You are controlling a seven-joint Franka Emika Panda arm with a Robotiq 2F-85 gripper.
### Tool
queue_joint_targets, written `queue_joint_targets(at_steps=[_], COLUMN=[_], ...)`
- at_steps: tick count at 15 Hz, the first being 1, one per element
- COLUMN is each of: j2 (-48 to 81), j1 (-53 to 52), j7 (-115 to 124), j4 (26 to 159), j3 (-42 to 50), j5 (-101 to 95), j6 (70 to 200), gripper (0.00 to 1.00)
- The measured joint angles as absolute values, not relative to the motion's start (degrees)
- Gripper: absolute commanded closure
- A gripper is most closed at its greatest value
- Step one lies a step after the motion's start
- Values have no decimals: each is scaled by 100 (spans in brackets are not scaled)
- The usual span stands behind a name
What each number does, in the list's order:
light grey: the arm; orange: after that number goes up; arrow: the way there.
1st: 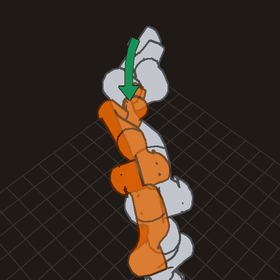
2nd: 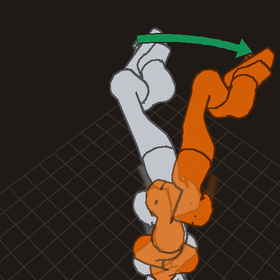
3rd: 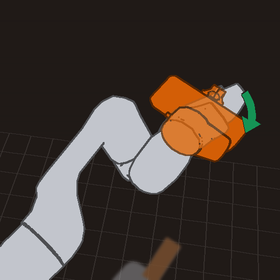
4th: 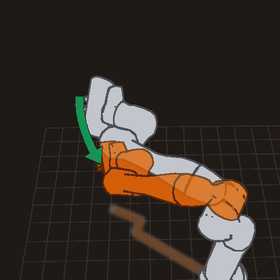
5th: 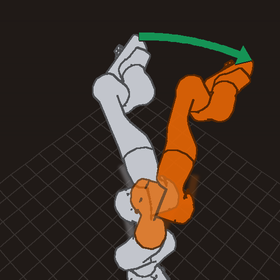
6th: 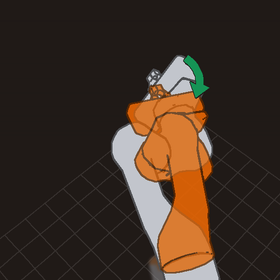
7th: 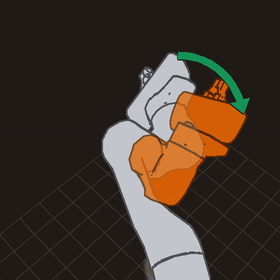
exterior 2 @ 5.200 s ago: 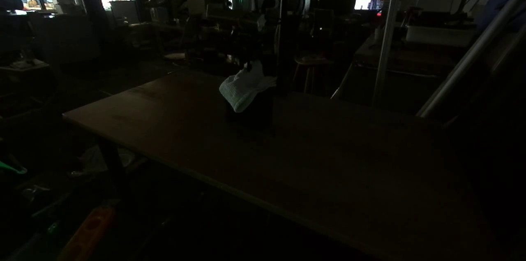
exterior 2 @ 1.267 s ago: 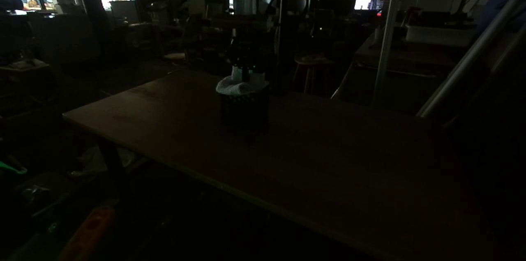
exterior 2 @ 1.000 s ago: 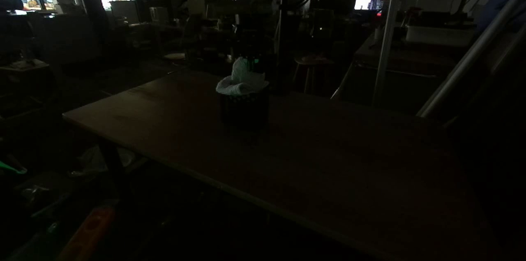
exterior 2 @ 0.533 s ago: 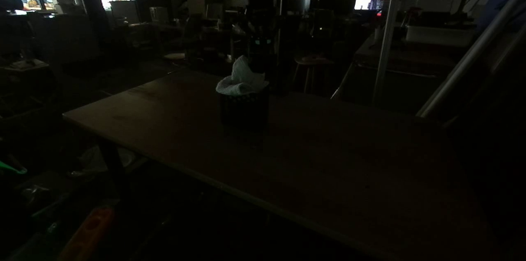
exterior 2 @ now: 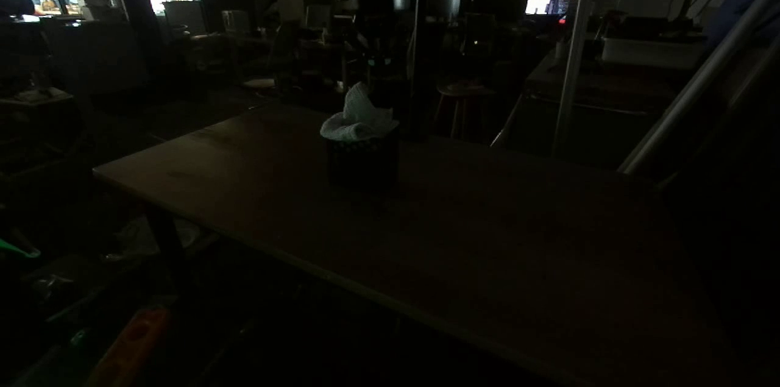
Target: Pick up the towel and put it in the box
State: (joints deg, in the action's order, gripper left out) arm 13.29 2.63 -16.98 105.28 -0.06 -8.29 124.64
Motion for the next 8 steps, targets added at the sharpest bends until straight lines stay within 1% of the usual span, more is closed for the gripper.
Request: queue_joint_targets(at_steps=[5, 8], j2=[1544, 1687], j1=[120, 97], j7=[-1575, -1537], j4=[10427, 10360], j3=[-90, -117], j5=[-828, -813], j6=[12485, 12530], gripper=[88, 90])
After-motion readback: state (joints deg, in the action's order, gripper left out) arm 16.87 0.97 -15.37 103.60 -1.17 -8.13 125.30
